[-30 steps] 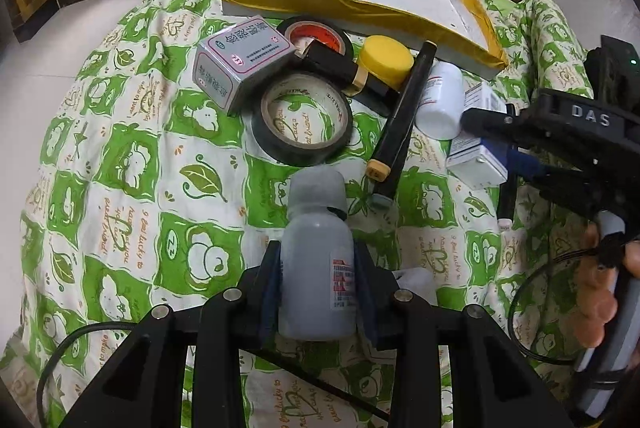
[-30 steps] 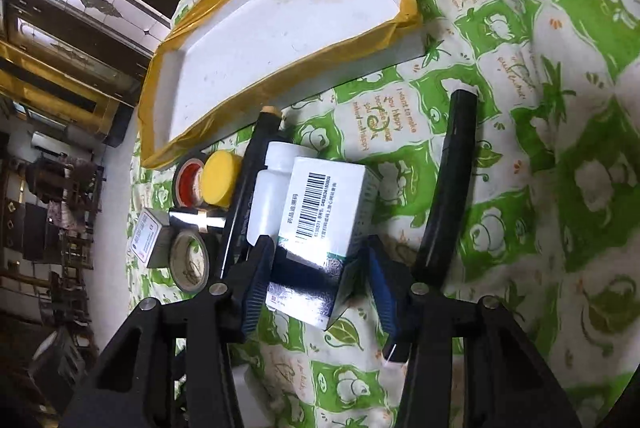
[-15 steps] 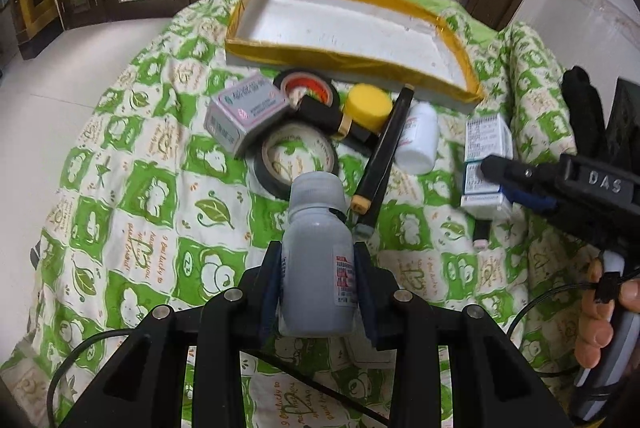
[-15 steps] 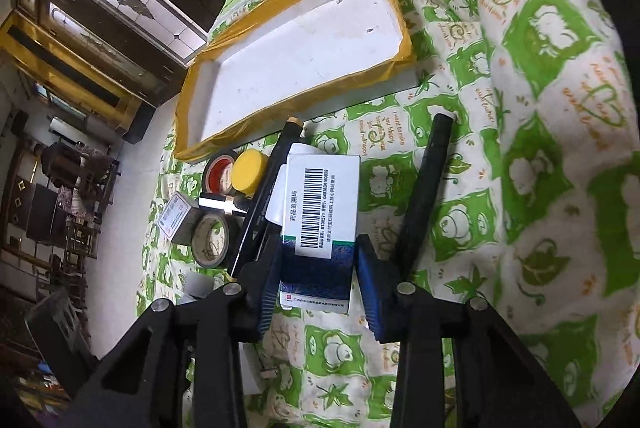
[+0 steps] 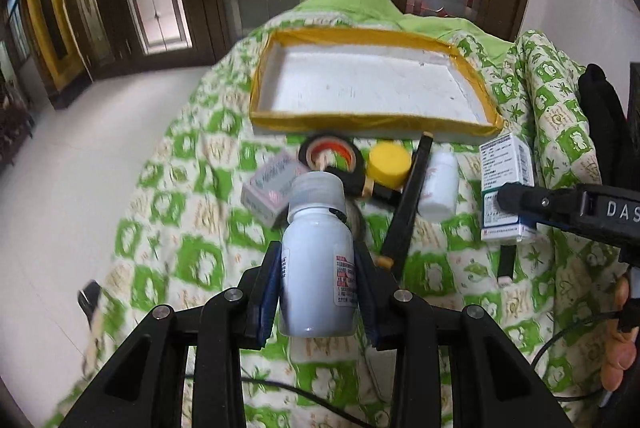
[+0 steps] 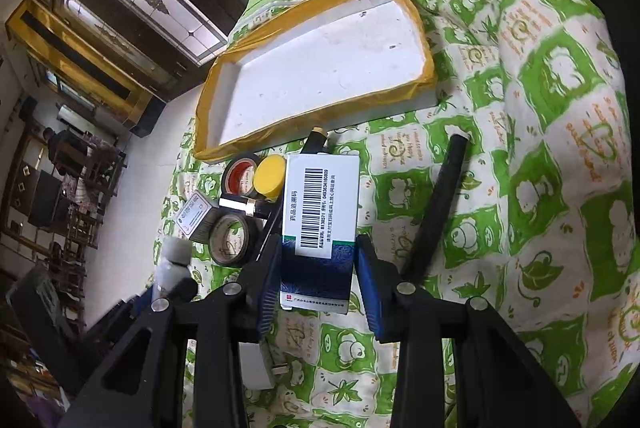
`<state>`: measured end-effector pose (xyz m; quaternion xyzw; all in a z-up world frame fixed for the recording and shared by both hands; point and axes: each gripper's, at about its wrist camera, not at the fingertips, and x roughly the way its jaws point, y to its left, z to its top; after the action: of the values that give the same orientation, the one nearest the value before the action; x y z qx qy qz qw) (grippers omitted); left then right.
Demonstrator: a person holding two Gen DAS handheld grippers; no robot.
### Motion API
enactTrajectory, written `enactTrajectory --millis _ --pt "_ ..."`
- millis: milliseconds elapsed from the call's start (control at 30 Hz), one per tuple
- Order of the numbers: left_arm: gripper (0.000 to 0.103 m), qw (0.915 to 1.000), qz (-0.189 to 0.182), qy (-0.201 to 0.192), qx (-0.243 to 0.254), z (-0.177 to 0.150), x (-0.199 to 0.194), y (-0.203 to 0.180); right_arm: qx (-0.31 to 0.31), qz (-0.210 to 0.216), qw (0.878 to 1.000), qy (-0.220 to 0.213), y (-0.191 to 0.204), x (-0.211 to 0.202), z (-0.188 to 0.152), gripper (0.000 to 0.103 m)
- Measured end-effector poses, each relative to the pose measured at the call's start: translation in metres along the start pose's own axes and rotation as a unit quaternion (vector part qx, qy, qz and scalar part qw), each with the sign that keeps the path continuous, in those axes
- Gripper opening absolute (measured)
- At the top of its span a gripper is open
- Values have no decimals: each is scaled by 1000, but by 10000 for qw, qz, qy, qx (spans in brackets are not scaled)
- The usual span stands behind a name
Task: Organize rigid objects
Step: 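Carry the bottle with the left tool into the tray while the right tool places the box there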
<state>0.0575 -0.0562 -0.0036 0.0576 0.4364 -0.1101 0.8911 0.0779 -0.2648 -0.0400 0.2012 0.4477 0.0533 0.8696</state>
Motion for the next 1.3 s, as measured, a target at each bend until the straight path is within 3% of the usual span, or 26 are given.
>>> enactTrajectory --millis 267,433,533,767,1033,1300 --pt "36 9997 -46 -212 134 31 5 -7 -508 -103 9986 -132 23 -7 31 35" --pt "36 9991 -348 -183 -185 65 13 4 -534 -145 9979 -333 24 -16 62 35" --pt "36 9982 -468 -187 -319 93 25 9 -459 -187 9976 -476 21 -18 82 35" --pt "36 9987 -340 -44 -367 140 74 11 -311 -264 9976 -566 6 3 123 35" --pt "36 9992 -131 114 -366 152 121 14 -301 -672 9968 -311 -19 51 142 35" --pt "36 9991 62 286 -291 137 143 19 -702 -1008 9924 -111 -13 77 133 36"
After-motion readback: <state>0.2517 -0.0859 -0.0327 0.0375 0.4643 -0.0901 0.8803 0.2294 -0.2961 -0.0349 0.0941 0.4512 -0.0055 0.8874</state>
